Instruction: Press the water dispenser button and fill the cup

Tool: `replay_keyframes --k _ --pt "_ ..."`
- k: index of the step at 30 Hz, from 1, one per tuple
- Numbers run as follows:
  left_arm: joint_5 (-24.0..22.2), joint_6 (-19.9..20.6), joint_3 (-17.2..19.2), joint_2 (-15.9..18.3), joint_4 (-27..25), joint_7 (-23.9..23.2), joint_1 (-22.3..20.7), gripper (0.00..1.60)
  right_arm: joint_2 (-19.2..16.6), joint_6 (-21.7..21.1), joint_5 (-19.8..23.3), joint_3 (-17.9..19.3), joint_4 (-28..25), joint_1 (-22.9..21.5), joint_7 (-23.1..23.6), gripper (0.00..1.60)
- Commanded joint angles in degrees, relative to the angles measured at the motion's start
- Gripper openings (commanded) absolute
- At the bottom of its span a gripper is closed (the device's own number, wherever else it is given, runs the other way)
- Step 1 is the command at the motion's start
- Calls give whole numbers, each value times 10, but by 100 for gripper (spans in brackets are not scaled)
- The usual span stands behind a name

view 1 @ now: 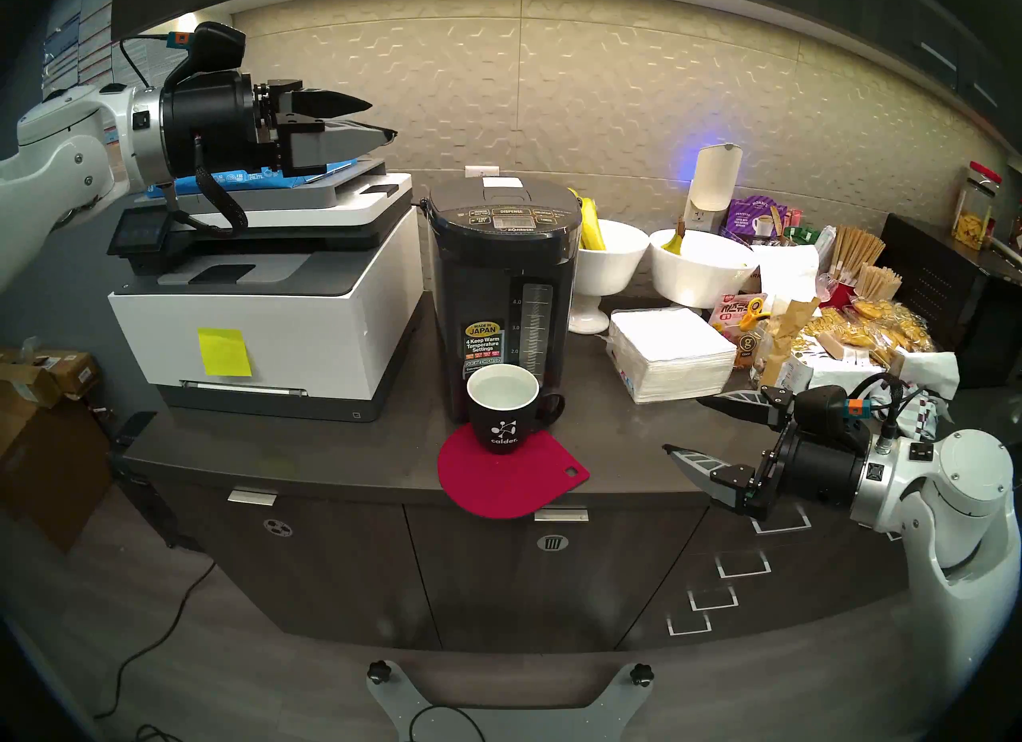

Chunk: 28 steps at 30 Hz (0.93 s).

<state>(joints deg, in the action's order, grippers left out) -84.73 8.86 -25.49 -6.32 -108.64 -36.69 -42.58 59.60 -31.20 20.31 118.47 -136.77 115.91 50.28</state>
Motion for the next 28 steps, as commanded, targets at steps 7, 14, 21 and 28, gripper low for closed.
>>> replay_keyframes --k 7,14,21,28 --pt "4 -35 -25 5 -32 4 -39 160 0 0 0 0 -7 -1 0 160" --pt "3 -40 -46 6 -35 8 -57 160 0 0 0 0 -7 -1 0 160" --pt "2 -43 -67 6 -36 11 -76 160 0 0 0 0 -7 -1 0 160" --pt "0 -46 -85 6 -37 12 -93 160 0 0 0 0 -7 -1 0 160"
